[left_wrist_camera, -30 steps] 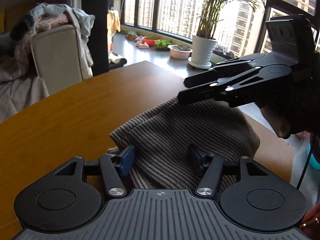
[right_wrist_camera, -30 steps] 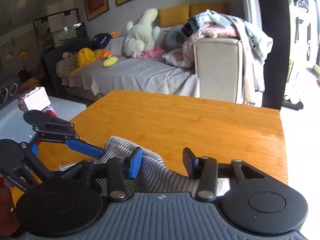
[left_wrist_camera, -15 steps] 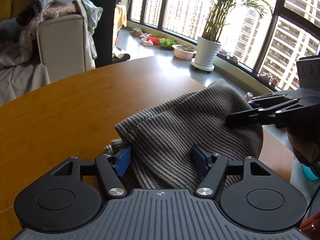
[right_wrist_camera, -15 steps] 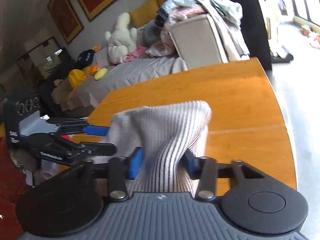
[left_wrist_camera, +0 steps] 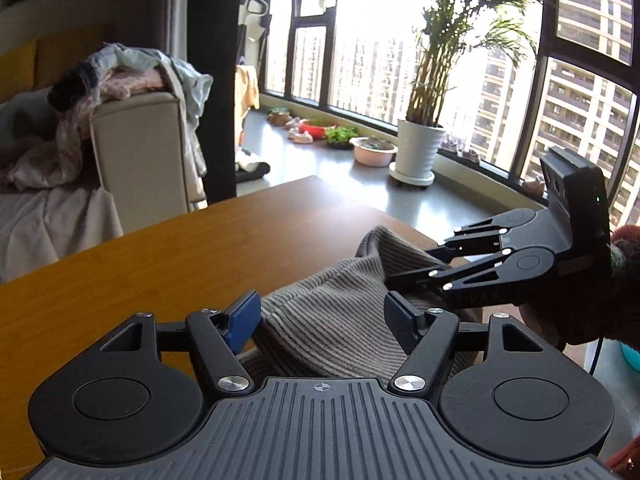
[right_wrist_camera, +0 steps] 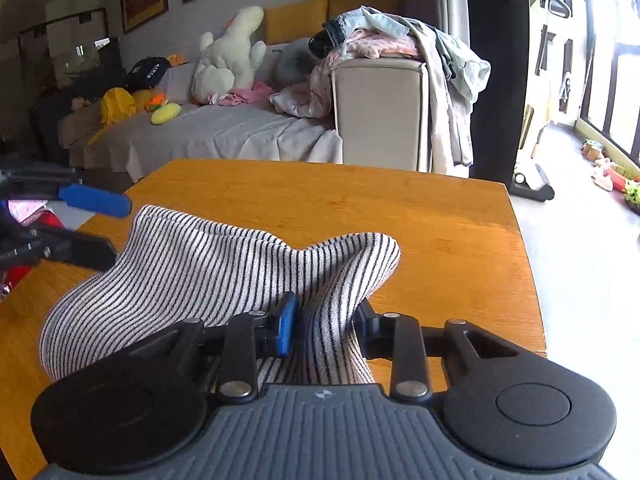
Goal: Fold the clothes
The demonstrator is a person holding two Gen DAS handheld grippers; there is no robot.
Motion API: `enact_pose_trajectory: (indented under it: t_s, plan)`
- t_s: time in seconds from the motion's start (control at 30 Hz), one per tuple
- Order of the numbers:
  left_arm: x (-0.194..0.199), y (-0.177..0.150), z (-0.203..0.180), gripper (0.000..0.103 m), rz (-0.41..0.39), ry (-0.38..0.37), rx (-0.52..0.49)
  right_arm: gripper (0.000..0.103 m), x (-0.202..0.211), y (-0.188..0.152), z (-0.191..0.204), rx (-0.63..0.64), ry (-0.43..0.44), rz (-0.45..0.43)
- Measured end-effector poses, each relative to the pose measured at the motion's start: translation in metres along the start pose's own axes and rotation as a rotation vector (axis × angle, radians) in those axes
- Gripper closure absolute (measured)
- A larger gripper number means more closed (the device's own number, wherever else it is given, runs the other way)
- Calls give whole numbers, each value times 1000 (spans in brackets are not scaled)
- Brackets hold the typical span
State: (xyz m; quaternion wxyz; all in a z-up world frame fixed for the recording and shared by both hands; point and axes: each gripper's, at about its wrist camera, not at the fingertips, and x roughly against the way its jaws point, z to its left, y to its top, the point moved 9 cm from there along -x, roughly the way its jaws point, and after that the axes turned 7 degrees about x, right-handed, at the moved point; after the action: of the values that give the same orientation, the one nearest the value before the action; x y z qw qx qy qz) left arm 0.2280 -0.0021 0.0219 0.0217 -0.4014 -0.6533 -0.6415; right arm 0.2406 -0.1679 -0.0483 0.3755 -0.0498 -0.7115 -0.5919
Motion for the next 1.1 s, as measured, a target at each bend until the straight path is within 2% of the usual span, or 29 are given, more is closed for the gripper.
enact_pose_trajectory:
  t_s: [0.03,0.07,0.13,0.17,0.2,0.27,0.3,0.37,0.47,0.53,0.57,0.6,0.73,0.9,1.1]
  plan:
    - [-8,6,-2,18,0,-5,-16,72,3,0,0,-3,-7,-1]
    - [-19,7,-1,17,12,0,-38,69,5,0,0,-6,-14,-2]
    - [-44,-4,6,19,78,43,-64,47,22,-1,-7,-81,-26,-17]
    - [-57,-12,11,16,113,60,-68,33,32,-2,-12,-127,-32,-27]
    - [-64,-18,15,15,127,46,-45,28,41,-3,-16,-173,-38,-36]
    - [-65,-23,25,15,127,-3,47,25,61,-8,-24,-275,-26,-46]
    - [-65,-25,30,15,129,-22,89,20,69,-14,-25,-329,7,-38]
    - [-66,-29,38,15,134,-53,164,17,77,-32,-18,-443,103,0]
    - [-67,-34,46,15,139,-75,248,17,62,-62,0,-623,250,93]
    - [-65,-36,49,15,136,-69,264,18,46,-72,10,-696,311,123]
    - [-63,-36,49,15,135,-62,264,23,40,-72,13,-707,322,125]
    - [-60,-38,50,15,133,-51,260,28,33,-70,16,-703,324,121]
    - [-47,-46,55,16,131,-19,279,28,12,-52,12,-662,311,110]
    - [-33,-56,50,17,130,-26,319,29,-6,-21,-4,-508,205,60]
    - [-31,-67,21,14,132,-89,374,29,-25,19,-11,-270,42,26]
